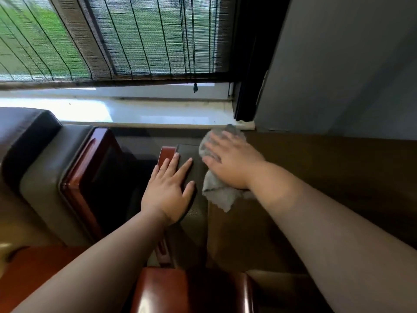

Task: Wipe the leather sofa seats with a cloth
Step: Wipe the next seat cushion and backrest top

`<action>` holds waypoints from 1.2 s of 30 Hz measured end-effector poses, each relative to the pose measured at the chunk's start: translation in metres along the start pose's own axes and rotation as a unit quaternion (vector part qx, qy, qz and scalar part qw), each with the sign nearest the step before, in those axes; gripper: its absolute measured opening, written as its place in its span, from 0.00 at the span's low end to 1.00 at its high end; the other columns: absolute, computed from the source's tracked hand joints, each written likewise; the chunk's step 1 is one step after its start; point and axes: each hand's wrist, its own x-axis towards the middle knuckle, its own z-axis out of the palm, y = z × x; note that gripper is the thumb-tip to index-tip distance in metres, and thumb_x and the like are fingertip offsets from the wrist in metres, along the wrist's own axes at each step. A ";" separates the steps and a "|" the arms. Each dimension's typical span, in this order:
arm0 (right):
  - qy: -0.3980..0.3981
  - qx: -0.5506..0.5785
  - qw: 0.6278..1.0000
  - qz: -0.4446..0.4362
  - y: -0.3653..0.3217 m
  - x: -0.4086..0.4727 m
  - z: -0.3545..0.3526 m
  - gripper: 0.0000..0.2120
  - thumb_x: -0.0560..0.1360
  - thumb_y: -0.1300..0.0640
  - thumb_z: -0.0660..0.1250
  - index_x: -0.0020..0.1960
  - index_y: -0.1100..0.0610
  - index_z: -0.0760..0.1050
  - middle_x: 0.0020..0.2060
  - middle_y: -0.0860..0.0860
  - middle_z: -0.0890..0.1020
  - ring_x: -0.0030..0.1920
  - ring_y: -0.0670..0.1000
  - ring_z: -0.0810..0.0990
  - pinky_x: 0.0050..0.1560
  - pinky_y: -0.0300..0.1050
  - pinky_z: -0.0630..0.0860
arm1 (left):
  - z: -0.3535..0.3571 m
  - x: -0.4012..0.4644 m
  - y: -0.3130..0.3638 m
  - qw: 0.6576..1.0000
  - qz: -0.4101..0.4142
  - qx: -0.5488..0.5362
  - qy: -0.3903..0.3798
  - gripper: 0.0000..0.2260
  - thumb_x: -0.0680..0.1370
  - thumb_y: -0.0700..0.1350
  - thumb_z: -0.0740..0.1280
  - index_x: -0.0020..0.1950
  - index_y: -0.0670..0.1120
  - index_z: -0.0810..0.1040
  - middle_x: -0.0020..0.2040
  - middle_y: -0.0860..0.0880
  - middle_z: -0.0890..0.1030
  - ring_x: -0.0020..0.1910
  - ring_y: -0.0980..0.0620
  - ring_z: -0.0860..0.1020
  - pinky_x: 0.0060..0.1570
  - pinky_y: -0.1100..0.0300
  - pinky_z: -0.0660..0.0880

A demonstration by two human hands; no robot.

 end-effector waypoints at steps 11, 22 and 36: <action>0.044 -0.048 0.995 0.070 -0.022 -0.066 0.030 0.39 0.76 0.23 0.41 0.83 0.36 0.38 0.83 0.50 0.38 0.82 0.62 0.36 0.81 0.62 0.38 | 0.001 0.000 -0.001 1.000 0.002 -0.007 0.000 0.29 0.84 0.65 0.49 0.85 0.64 0.47 0.86 0.53 0.45 0.85 0.51 0.45 0.83 0.49 0.43; 0.113 0.113 0.967 0.196 0.007 -0.220 0.057 0.19 0.85 0.47 0.61 0.75 0.43 0.69 0.75 0.43 0.70 0.77 0.48 0.67 0.76 0.45 0.61 | -0.005 -0.024 0.010 0.996 -0.083 -0.010 -0.035 0.29 0.84 0.67 0.45 0.84 0.65 0.41 0.87 0.50 0.45 0.85 0.48 0.42 0.80 0.33 0.44; -0.088 0.377 0.843 0.373 -0.058 -0.510 0.086 0.12 0.78 0.35 0.65 0.57 0.38 0.72 0.51 0.44 0.82 0.49 0.43 0.83 0.53 0.44 0.80 | 0.000 -0.359 0.084 0.964 -0.037 -0.137 -0.225 0.25 0.81 0.65 0.64 0.77 0.62 0.71 0.82 0.52 0.65 0.79 0.54 0.66 0.78 0.56 0.65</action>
